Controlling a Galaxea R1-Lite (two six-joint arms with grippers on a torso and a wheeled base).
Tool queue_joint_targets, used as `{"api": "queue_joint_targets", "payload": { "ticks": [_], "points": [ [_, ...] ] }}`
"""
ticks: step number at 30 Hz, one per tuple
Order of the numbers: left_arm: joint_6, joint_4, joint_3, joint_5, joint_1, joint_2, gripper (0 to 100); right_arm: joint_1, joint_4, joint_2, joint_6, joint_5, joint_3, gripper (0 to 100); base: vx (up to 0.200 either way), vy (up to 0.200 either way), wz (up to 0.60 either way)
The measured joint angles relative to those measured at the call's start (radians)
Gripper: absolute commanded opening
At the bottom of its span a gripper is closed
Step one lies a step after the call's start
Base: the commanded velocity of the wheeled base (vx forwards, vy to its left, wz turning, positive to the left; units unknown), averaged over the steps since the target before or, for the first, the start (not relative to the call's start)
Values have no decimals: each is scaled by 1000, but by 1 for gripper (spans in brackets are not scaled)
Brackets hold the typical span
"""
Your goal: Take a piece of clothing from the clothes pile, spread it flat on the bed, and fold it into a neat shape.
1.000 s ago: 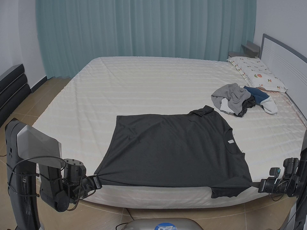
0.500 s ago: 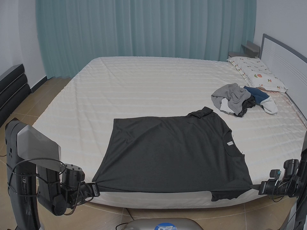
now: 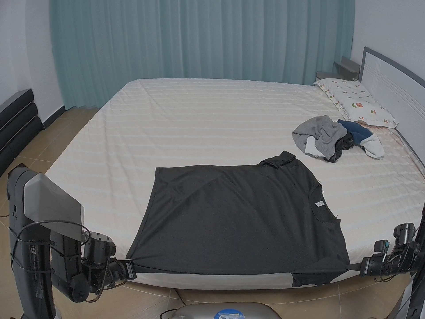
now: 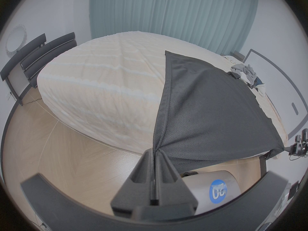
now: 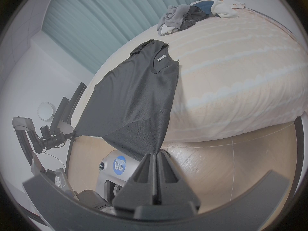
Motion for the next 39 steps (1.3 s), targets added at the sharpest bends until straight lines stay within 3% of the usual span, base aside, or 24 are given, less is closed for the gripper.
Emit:
{"api": "queue_joint_targets", "payload": {
  "ticks": [5, 10, 14, 18, 22, 27, 39],
  "points": [
    [-1, -26, -3, -1, 0, 0, 0, 1, -27, -33, 1, 5, 0, 0, 0, 0, 0],
    [-35, -47, -38, 0, 5, 0, 0, 4, -106, -69, 46, 74, 0, 0, 0, 0, 0],
    [-114, -52, -89, 4, 8, -3, 0, 14, -117, -91, 94, 86, -27, 0, 0, 0, 0],
    [-219, -53, -161, 7, 7, -3, 0, 34, -116, -100, 213, 86, -101, 0, 0, 0, 0],
    [-300, -53, -246, 10, 4, -2, 0, 68, -100, -99, 304, 81, -198, 0, 0, 0, 0],
    [-365, -53, -320, 11, 2, 0, 0, 104, -28, -91, 342, 78, -306, 0, 0, 0, 0],
    [-438, -53, -370, 11, 26, -10, 0, 138, 55, -137, 476, 90, -429, 0, 0, 0, 0]
  ]
}}
